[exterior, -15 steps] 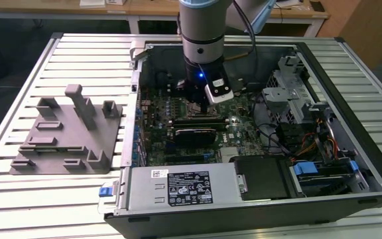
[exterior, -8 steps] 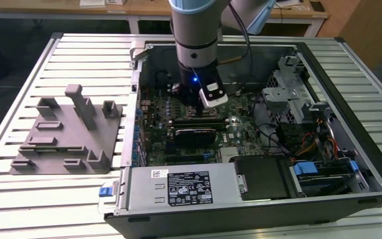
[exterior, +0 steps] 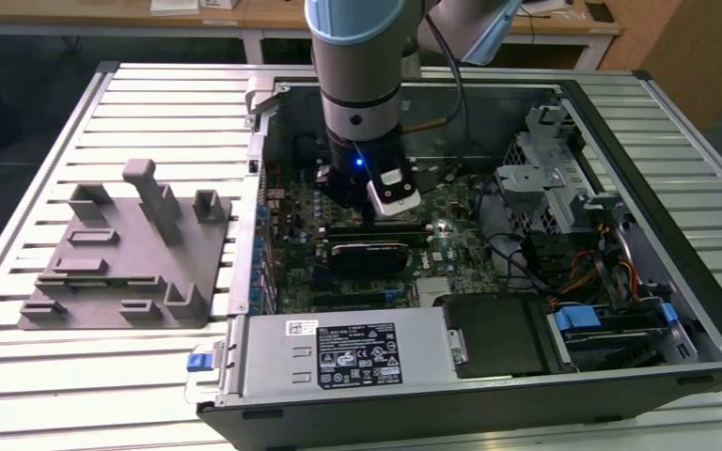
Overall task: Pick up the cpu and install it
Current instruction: 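Install the second cpu locking lever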
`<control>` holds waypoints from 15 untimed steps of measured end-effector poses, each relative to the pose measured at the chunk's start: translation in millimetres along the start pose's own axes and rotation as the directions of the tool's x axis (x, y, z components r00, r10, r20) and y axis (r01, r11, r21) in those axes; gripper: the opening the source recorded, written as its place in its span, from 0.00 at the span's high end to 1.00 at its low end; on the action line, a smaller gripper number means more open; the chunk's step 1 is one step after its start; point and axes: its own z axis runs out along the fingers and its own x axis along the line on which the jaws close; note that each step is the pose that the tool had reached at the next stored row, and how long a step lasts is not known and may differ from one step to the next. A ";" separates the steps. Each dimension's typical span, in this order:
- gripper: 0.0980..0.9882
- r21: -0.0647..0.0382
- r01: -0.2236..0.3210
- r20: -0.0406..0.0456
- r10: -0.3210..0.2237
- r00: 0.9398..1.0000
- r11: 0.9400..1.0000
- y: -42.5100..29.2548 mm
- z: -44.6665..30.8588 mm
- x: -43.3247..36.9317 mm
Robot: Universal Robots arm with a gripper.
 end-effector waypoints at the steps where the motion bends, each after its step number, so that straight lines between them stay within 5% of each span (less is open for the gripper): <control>1: 0.99 -0.007 0.000 -0.002 0.000 1.000 1.000 -0.3 0.0 0.0; 10: 0.99 -0.019 0.000 -0.004 0.000 1.000 1.000 -4.1 1.5 4.2; 15: 0.99 -0.038 0.000 -0.008 0.000 1.000 0.999 -9.2 4.4 9.3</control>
